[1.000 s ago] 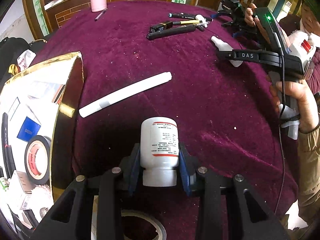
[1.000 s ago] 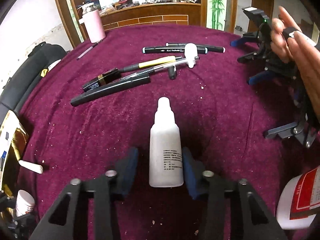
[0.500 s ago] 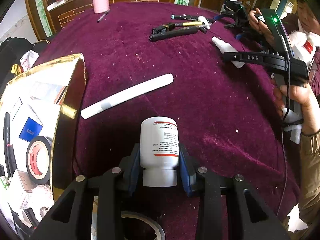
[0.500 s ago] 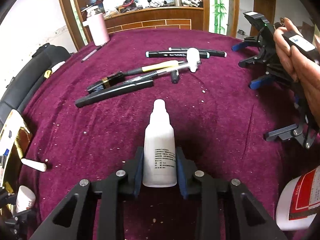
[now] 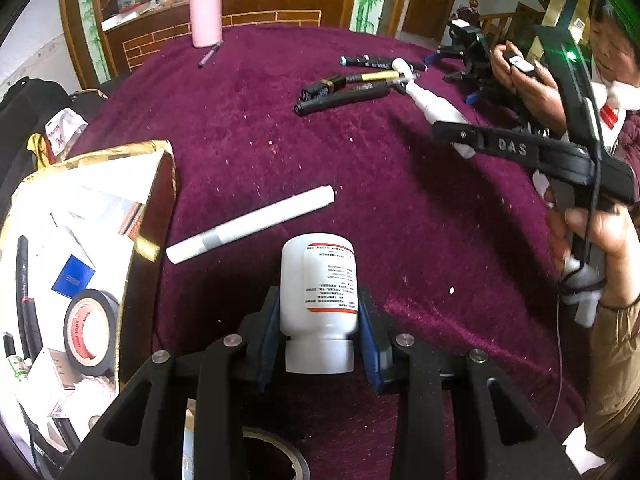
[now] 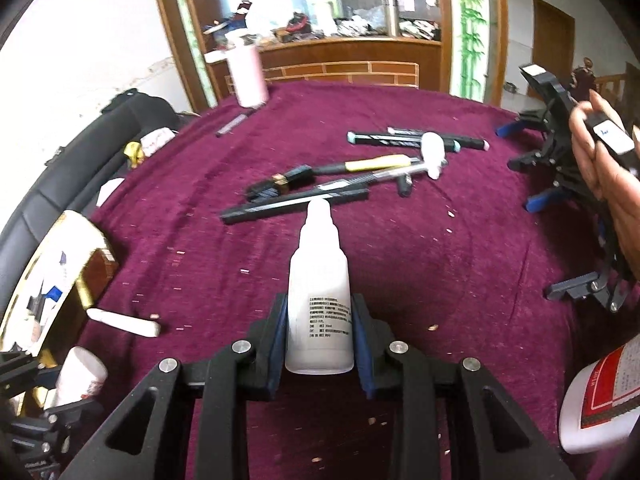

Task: Organize objects
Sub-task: 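Carry the pill bottle in the left gripper while the right carries the dropper bottle to the box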

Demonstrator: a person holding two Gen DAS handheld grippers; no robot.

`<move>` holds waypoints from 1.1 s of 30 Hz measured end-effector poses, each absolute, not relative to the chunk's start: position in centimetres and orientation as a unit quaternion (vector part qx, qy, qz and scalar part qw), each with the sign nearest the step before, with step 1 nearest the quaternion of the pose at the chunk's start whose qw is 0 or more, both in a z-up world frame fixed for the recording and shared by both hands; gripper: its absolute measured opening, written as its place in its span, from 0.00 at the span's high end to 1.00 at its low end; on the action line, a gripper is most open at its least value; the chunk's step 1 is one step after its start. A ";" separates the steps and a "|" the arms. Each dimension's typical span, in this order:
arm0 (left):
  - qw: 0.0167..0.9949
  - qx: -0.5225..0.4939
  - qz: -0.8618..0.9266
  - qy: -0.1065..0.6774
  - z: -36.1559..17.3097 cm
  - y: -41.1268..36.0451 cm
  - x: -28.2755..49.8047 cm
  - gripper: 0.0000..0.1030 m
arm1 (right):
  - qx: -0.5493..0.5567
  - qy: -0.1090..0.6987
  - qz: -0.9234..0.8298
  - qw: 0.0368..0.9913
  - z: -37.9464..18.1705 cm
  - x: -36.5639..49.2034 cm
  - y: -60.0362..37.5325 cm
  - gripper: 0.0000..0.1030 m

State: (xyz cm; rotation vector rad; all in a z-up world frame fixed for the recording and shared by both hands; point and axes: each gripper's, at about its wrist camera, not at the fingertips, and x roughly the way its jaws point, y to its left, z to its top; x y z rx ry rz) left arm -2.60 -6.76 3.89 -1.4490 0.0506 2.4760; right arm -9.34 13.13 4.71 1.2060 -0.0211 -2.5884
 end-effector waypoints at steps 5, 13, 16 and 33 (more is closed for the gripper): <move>0.113 -0.491 0.864 0.003 5.2 -7.1 -2.6 0.67 | 0.400 -0.002 -0.896 0.190 6.5 -8.2 11.1 0.69; 0.038 -0.479 0.877 -0.021 7.8 -8.7 -1.7 0.67 | 0.355 0.032 -0.883 0.305 11.2 -7.2 6.2 0.69; 0.003 -0.477 0.878 -0.032 8.6 -9.7 -1.3 0.66 | 0.339 0.053 -0.872 0.350 12.1 -6.5 3.6 0.69; -0.122 -0.452 0.878 -0.101 10.3 -13.5 -1.3 0.66 | 0.328 0.059 -0.851 0.405 11.0 -6.4 3.1 0.69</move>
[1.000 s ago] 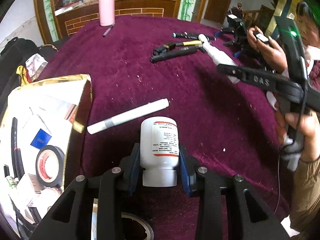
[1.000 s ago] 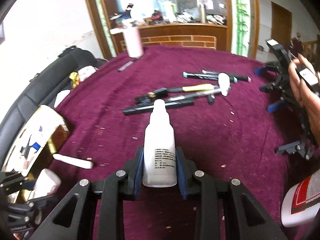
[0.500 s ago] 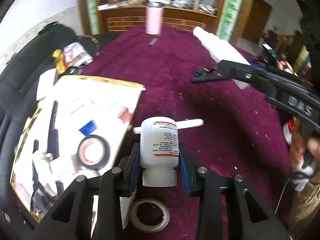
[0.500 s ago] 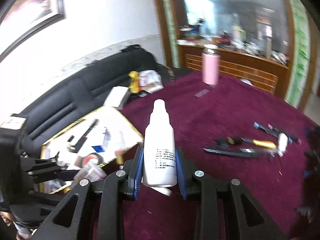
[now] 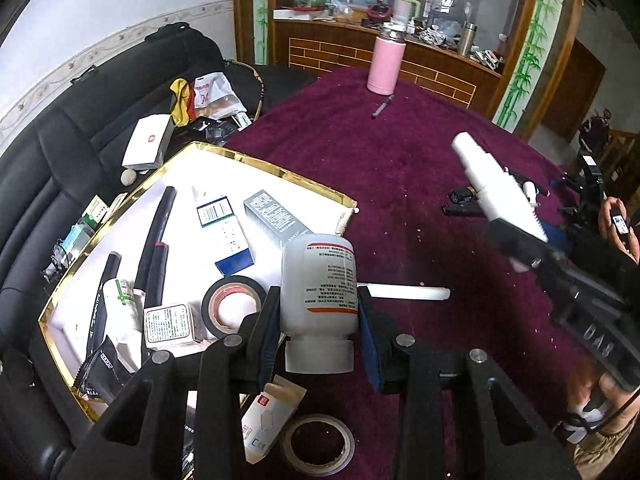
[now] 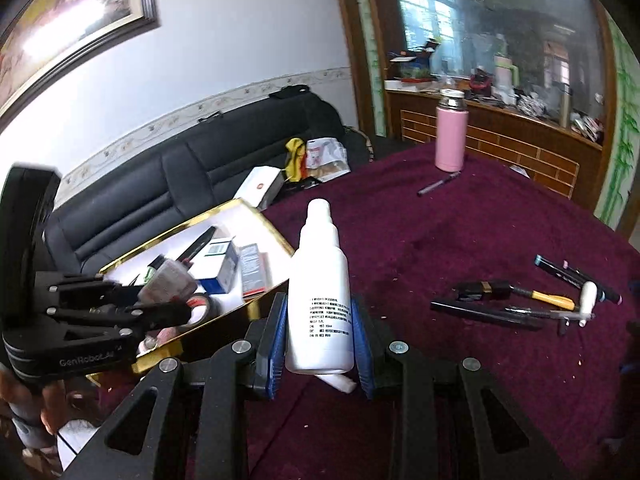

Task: Organize objects
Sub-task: 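Carry the pill bottle in the left gripper while the right carries the dropper bottle to the box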

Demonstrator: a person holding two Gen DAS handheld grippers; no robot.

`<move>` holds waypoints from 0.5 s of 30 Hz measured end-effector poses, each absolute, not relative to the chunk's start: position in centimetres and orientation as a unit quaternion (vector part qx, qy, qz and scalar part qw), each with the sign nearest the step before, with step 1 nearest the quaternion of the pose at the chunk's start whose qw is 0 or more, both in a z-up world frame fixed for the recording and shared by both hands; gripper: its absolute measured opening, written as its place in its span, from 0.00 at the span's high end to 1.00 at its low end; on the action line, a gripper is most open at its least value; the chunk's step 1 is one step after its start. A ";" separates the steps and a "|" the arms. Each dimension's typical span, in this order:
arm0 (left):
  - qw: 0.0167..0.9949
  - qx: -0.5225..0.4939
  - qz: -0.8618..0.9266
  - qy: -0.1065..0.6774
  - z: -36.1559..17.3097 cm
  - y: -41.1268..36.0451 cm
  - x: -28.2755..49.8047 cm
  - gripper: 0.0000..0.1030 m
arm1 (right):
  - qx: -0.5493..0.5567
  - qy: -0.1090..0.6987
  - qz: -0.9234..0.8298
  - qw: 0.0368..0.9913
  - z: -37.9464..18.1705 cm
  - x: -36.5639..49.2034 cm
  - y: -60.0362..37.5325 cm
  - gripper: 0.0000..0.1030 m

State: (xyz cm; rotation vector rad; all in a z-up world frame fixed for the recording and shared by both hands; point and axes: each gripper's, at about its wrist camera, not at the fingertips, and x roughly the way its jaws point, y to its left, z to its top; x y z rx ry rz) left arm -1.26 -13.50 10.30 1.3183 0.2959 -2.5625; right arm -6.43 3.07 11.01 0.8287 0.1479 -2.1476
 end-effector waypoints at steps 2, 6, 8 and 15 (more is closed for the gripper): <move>0.121 0.450 -0.879 0.104 10.3 -13.8 -1.0 0.66 | 0.330 0.052 -0.850 0.407 11.2 -6.7 3.4 0.69; 0.117 0.441 -0.882 0.114 10.6 -14.6 -0.2 0.66 | 0.324 0.061 -0.851 0.408 11.4 -6.2 3.1 0.69; 0.111 0.436 -0.886 0.115 10.9 -15.1 0.3 0.66 | 0.325 0.067 -0.849 0.412 11.4 -5.9 2.7 0.69; 0.079 0.424 -0.894 0.120 11.1 -17.5 2.4 0.66 | 0.322 0.058 -0.849 0.414 12.4 -5.4 2.0 0.69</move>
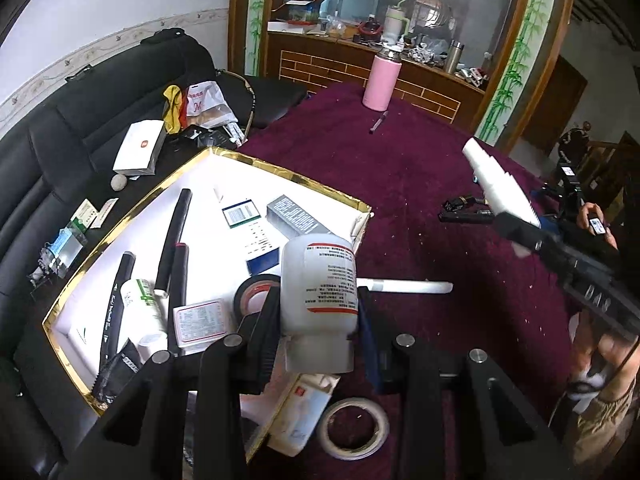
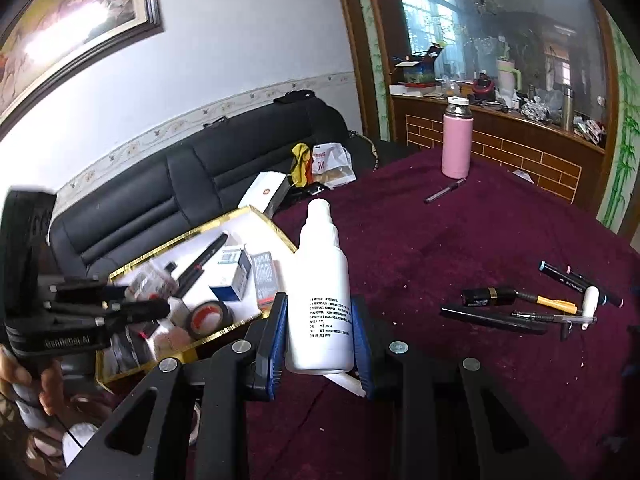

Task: Organize objects
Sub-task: 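Carry the pill bottle in the left gripper while the right carries the dropper bottle to the box, then lower and release the pill bottle from the left gripper while the right releases the dropper bottle into the box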

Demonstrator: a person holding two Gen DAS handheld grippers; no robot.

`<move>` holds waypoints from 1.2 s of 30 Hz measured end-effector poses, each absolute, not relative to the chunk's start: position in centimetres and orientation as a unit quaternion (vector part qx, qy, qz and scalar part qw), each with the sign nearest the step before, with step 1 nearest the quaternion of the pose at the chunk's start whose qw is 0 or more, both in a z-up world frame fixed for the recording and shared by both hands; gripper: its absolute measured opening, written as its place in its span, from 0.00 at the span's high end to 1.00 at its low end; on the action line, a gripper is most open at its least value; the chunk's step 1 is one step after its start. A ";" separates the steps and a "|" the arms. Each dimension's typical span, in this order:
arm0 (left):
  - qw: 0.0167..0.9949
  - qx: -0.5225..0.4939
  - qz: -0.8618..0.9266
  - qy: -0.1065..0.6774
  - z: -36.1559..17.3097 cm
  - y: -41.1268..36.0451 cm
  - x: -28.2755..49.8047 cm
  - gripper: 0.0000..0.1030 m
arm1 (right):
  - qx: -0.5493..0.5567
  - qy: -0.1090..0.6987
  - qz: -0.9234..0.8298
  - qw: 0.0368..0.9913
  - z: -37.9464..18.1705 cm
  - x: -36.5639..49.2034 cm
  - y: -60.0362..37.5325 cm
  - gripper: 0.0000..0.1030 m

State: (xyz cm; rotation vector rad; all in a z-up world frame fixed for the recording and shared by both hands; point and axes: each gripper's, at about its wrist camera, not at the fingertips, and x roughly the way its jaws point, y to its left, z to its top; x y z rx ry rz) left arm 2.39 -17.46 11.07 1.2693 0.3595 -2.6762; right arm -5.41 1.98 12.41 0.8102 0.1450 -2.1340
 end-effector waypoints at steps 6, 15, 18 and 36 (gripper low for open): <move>0.065 0.410 -0.900 0.133 11.2 -20.5 3.8 0.66 | 0.327 0.080 -0.852 0.401 13.3 -4.1 -1.0 0.69; 0.065 0.396 -0.906 0.138 11.7 -25.9 6.9 0.66 | 0.348 0.076 -0.851 0.385 12.3 -1.9 -5.2 0.68; 0.066 0.393 -0.905 0.146 11.6 -27.5 7.6 0.66 | 0.362 0.064 -0.845 0.389 11.4 -1.4 -6.1 0.68; 0.119 0.425 -0.882 0.169 7.5 -35.9 8.6 0.66 | 0.381 0.113 -0.823 0.405 10.0 1.6 -11.2 0.68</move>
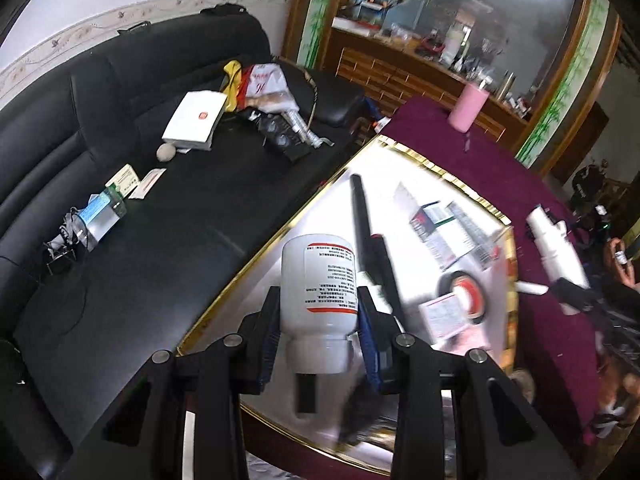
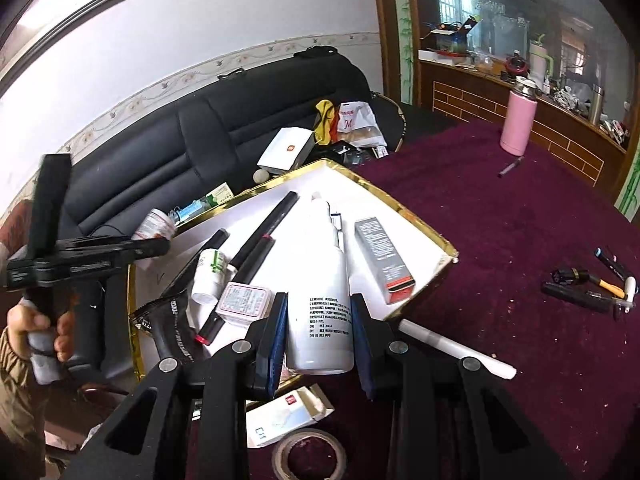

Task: Organize objects
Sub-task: 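Lower and release the pill bottle from the left gripper while the right releases the dropper bottle into the box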

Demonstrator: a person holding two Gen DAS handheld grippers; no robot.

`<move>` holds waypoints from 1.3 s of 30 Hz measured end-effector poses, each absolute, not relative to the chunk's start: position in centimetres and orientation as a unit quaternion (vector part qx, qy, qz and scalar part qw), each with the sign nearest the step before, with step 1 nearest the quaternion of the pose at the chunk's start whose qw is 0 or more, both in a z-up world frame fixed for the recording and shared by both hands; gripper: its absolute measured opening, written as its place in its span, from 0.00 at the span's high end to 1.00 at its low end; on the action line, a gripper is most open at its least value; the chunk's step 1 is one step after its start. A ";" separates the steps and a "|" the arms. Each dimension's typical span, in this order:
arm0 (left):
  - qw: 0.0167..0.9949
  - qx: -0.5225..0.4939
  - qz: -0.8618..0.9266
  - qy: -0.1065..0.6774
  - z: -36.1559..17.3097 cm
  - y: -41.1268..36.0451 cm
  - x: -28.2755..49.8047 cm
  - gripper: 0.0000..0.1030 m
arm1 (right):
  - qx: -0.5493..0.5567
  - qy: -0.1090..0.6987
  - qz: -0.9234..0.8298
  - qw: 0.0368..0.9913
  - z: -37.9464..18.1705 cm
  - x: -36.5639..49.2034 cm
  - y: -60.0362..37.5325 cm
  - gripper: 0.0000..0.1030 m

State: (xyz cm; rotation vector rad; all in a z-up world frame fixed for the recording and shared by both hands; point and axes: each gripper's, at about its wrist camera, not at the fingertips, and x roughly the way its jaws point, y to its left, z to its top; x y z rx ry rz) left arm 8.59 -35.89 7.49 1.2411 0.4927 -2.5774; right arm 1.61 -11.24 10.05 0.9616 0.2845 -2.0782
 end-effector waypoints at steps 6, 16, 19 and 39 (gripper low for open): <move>0.124 0.442 -0.873 0.165 5.8 -36.4 8.7 0.66 | 0.385 0.120 -0.821 0.404 9.8 1.7 -11.9 0.68; 0.122 0.461 -0.865 0.160 4.2 -36.4 8.7 0.66 | 0.394 0.127 -0.808 0.419 9.4 1.3 -14.5 0.68; 0.118 0.464 -0.863 0.159 4.0 -36.3 8.5 0.66 | 0.400 0.128 -0.802 0.425 9.0 1.0 -15.8 0.68; 0.147 0.494 -0.849 0.120 4.2 -36.3 8.1 0.66 | 0.455 0.130 -0.768 0.432 3.6 -2.1 -22.3 0.68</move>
